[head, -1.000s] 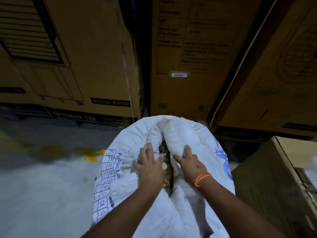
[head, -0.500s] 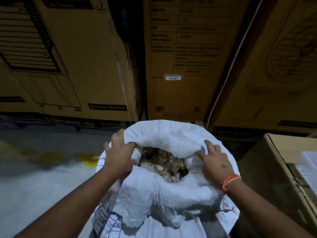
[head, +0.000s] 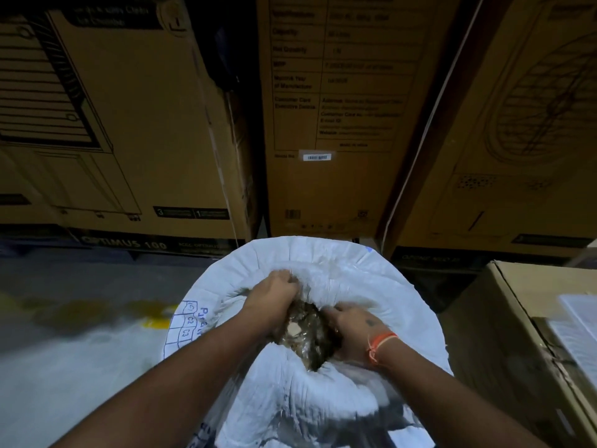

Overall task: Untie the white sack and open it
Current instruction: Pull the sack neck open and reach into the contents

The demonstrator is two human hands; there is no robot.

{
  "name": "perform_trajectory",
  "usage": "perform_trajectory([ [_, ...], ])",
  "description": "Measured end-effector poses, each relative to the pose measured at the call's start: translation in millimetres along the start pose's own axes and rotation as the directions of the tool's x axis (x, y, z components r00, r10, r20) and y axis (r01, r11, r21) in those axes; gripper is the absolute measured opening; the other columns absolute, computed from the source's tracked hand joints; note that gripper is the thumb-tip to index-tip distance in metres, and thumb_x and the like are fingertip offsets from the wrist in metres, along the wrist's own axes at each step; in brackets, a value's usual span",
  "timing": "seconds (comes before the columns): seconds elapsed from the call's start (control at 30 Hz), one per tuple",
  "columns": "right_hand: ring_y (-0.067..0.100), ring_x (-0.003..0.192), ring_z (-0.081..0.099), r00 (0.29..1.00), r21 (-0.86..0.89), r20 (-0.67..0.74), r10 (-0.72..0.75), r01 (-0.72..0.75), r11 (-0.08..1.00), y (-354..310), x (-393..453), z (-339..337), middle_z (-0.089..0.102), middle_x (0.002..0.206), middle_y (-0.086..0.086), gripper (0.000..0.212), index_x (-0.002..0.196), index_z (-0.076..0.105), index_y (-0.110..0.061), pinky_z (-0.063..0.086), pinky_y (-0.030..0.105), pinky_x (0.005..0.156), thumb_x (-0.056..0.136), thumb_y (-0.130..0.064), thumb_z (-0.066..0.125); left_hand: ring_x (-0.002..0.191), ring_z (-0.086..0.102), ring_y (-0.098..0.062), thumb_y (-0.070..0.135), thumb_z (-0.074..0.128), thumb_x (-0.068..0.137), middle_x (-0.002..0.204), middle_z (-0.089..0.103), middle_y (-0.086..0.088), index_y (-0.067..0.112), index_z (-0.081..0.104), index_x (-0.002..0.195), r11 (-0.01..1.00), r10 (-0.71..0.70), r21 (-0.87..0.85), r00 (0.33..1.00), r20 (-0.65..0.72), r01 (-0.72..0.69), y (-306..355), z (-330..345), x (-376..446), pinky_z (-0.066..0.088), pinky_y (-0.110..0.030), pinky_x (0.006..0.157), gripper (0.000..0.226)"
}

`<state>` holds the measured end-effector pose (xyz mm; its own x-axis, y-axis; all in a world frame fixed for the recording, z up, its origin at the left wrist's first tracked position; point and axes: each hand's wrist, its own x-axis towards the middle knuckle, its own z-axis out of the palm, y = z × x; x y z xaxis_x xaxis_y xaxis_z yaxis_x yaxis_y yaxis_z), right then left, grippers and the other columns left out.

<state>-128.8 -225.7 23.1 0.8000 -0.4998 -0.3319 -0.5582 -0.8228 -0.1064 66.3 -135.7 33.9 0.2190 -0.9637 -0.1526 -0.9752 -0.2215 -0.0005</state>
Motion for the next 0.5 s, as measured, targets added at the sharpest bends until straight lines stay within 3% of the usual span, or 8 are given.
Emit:
perform_trajectory([
  [0.07, 0.042, 0.140, 0.037, 0.998, -0.136, 0.013, 0.060, -0.058, 0.989, 11, 13, -2, 0.030, 0.154, 0.018, 0.130, 0.160, 0.005, -0.031, 0.044, 0.049, 0.112, 0.062, -0.040, 0.090, 0.159, 0.010, -0.045, 0.036, 0.074, 0.089, 0.171, 0.011, -0.019, 0.029, 0.023, 0.164, 0.993, -0.021, 0.121, 0.998, 0.065, 0.013, -15, 9, 0, 0.020, -0.061, 0.127, 0.091],
  [0.1, 0.043, 0.147, 0.027, 0.995, -0.166, 0.021, 0.100, -0.095, 0.982, 19, 16, -6, 0.016, 0.161, 0.017, 0.143, 0.160, -0.008, -0.034, 0.041, 0.054, 0.114, 0.058, -0.042, 0.092, 0.161, -0.006, -0.044, 0.042, 0.068, 0.092, 0.175, -0.007, -0.018, 0.031, 0.006, 0.168, 0.978, -0.028, 0.210, 0.995, 0.092, 0.008, -28, 14, -2, 0.004, -0.066, 0.128, 0.099],
  [0.17, 0.039, 0.155, 0.013, 0.991, -0.167, 0.018, 0.131, -0.126, 0.978, 42, 20, -5, -0.001, 0.169, 0.011, 0.144, 0.159, -0.019, -0.035, 0.037, 0.060, 0.117, 0.064, -0.049, 0.088, 0.161, -0.022, -0.039, 0.051, 0.063, 0.094, 0.174, -0.024, -0.012, 0.031, -0.012, 0.166, 0.949, -0.052, 0.316, 0.993, 0.109, 0.015, -60, 25, -6, -0.007, -0.070, 0.125, 0.106],
  [0.23, 0.031, 0.159, 0.002, 0.985, -0.185, 0.029, 0.168, -0.160, 0.970, 71, 16, -1, -0.012, 0.172, 0.007, 0.134, 0.158, -0.023, -0.030, 0.027, 0.058, 0.122, 0.075, -0.058, 0.078, 0.160, -0.025, -0.038, 0.058, 0.065, 0.092, 0.171, -0.034, -0.007, 0.026, -0.022, 0.164, 0.918, -0.104, 0.393, 0.987, 0.119, 0.049, -93, 31, -12, -0.006, -0.070, 0.125, 0.117],
  [0.3, 0.026, 0.160, -0.007, 0.977, -0.204, 0.027, 0.212, -0.202, 0.958, 97, 9, 5, -0.020, 0.171, 0.002, 0.132, 0.159, -0.022, -0.026, 0.016, 0.054, 0.126, 0.076, -0.061, 0.075, 0.158, -0.027, -0.042, 0.054, 0.064, 0.094, 0.167, -0.040, -0.007, 0.024, -0.030, 0.161, 0.888, -0.163, 0.450, 0.980, 0.116, 0.094, -119, 30, -18, -0.006, -0.069, 0.125, 0.119],
  [0.4, 0.024, 0.160, -0.008, 0.980, -0.161, 0.024, 0.196, -0.190, 0.969, 104, 0, 4, -0.016, 0.172, 0.001, 0.120, 0.163, -0.007, -0.024, 0.011, 0.052, 0.126, 0.080, -0.057, 0.072, 0.157, -0.028, -0.044, 0.048, 0.067, 0.093, 0.169, -0.037, -0.009, 0.024, -0.027, 0.162, 0.904, -0.240, 0.387, 0.964, 0.113, 0.180, -136, 28, -19, -0.008, -0.071, 0.125, 0.120],
  [0.47, 0.026, 0.159, 0.010, 0.992, 0.000, 0.003, 0.129, -0.129, 0.992, 79, -6, -12, 0.008, 0.172, 0.000, 0.093, 0.160, 0.023, -0.026, 0.018, 0.052, 0.126, 0.084, -0.051, 0.071, 0.156, -0.030, -0.046, 0.062, 0.075, 0.082, 0.169, -0.039, -0.010, 0.019, -0.023, 0.163, 0.939, -0.231, 0.291, 0.964, 0.134, 0.184, -126, 23, -18, -0.011, -0.070, 0.123, 0.135],
  [0.5, 0.025, 0.154, 0.027, 0.991, 0.104, -0.082, 0.106, -0.098, 0.990, 64, -10, -18, 0.028, 0.166, -0.002, 0.076, 0.152, 0.040, -0.031, 0.027, 0.051, 0.124, 0.085, -0.051, 0.069, 0.155, -0.031, -0.047, 0.067, 0.076, 0.078, 0.168, -0.039, -0.011, 0.016, -0.019, 0.164, 0.960, -0.201, 0.223, 0.972, 0.123, 0.170, -115, 19, -18, -0.012, -0.069, 0.123, 0.138],
])
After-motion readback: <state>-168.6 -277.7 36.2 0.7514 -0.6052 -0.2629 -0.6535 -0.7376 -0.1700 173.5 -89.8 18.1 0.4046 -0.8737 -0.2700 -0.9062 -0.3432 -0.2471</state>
